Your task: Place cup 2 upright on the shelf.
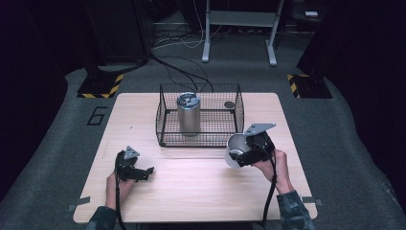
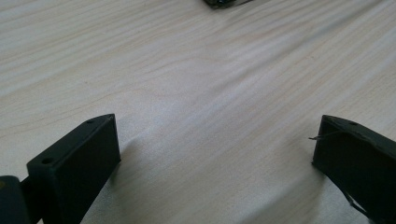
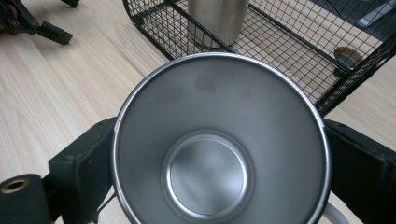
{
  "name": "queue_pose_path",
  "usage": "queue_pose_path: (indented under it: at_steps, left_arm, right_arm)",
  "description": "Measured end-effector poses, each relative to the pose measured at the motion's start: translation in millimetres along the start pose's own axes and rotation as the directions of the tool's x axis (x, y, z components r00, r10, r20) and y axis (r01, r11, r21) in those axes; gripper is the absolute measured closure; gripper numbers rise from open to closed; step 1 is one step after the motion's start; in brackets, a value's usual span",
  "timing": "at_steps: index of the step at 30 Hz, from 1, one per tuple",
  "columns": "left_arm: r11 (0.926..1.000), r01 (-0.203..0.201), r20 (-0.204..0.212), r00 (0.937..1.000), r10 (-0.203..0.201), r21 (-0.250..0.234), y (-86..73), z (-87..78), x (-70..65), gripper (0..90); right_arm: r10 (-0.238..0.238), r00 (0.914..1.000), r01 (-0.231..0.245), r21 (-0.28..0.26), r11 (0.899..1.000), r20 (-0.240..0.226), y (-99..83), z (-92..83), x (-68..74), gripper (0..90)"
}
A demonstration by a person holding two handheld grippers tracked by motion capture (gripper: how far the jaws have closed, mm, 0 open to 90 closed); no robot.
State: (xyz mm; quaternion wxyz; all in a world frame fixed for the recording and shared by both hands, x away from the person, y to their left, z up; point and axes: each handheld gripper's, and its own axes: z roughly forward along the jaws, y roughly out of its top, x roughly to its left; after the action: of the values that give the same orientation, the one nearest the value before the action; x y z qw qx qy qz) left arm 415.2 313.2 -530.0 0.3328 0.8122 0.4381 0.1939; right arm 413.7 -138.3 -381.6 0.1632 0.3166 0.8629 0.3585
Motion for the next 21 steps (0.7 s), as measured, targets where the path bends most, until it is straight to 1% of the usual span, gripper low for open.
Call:
queue_pose_path:
  at_steps: [2, 3, 4, 5, 7, 8, 11, 12, 15, 16, 18, 20, 21]
  left_arm:
    - [1.0, 0.001, 0.002, 1.0, -0.001, 0.001, 0.1, -0.1, 0.1, 0.2]
    - [1.0, -0.001, 0.002, 1.0, 0.001, 0.002, 0.1, -0.2, 0.2, 0.2]
    - [1.0, 0.0, 0.001, 1.0, 0.0, 0.001, 0.1, -0.1, 0.1, 0.2]
    - [1.0, 0.001, 0.001, 1.0, -0.001, 0.0, 0.1, 0.0, 0.0, 0.2]
    - [1.0, 0.0, 0.001, 1.0, 0.0, 0.001, 0.1, -0.1, 0.1, 0.2]
    - [1.0, 0.001, 0.001, 1.0, -0.001, 0.0, 0.1, 0.0, 0.0, 0.2]
    - [1.0, 0.0, 0.001, 1.0, 0.0, 0.002, 0.1, -0.1, 0.1, 0.2]
    - [1.0, 0.0, 0.002, 1.0, 0.0, 0.001, 0.1, -0.1, 0.1, 0.2]
    - [1.0, 0.0, 0.002, 1.0, 0.0, 0.001, 0.1, -0.1, 0.1, 0.2]
    - [1.0, 0.001, 0.001, 1.0, -0.001, 0.0, 0.1, 0.0, 0.0, 0.2]
    - [1.0, 0.0, 0.001, 1.0, 0.0, 0.0, 0.1, 0.0, 0.0, 0.2]
    - [1.0, 0.005, 0.005, 1.0, -0.005, 0.003, -0.1, -0.2, -0.4, 0.2]
    - [1.0, 0.006, 0.005, 1.0, -0.006, 0.003, -0.1, -0.1, -0.4, 0.2]
  right_arm:
    - [-0.024, 0.9997, 0.024, -0.003, 1.0, -0.001, 3.3, -0.5, -0.6, 5.8]
    - [-0.017, 0.9999, 0.017, -0.008, 1.0, 0.0, 4.7, -0.8, 0.4, 5.8]
    - [-0.014, 0.9999, 0.014, 0.001, 1.0, -0.002, 6.2, -1.8, 0.9, 5.8]
    - [-0.025, 0.9997, 0.025, -0.006, 1.0, -0.005, 7.7, -1.6, 0.1, 5.8]
    - [-0.017, 0.9999, 0.017, -0.001, 1.0, -0.001, 10.5, -1.9, 1.5, 5.8]
    - [-0.029, 0.9996, 0.029, -0.014, 0.999, 0.003, 11.8, -1.1, 1.1, 5.8]
    - [-0.034, 0.9994, 0.034, -0.004, 0.999, -0.005, 16.7, -2.5, 2.1, 5.8]
    - [-0.042, 0.9991, 0.042, -0.01, 0.999, -0.004, 18.4, -2.4, 2.1, 5.8]
    - [-0.038, 0.9993, 0.038, -0.003, 0.999, -0.005, 23.5, -4.3, 3.4, 5.8]
    - [-0.042, 0.9991, 0.042, -0.013, 0.999, -0.006, 25.0, -4.2, 3.2, 5.8]
    - [-0.044, 0.999, 0.044, -0.007, 0.999, -0.007, 28.1, -4.9, 3.1, 5.8]
    - [-0.05, 0.9987, 0.05, -0.018, 0.999, -0.003, 30.8, -4.4, 2.9, 5.8]
    - [-0.055, 0.9985, 0.055, -0.016, 0.998, -0.009, 32.4, -4.2, 2.5, 5.8]
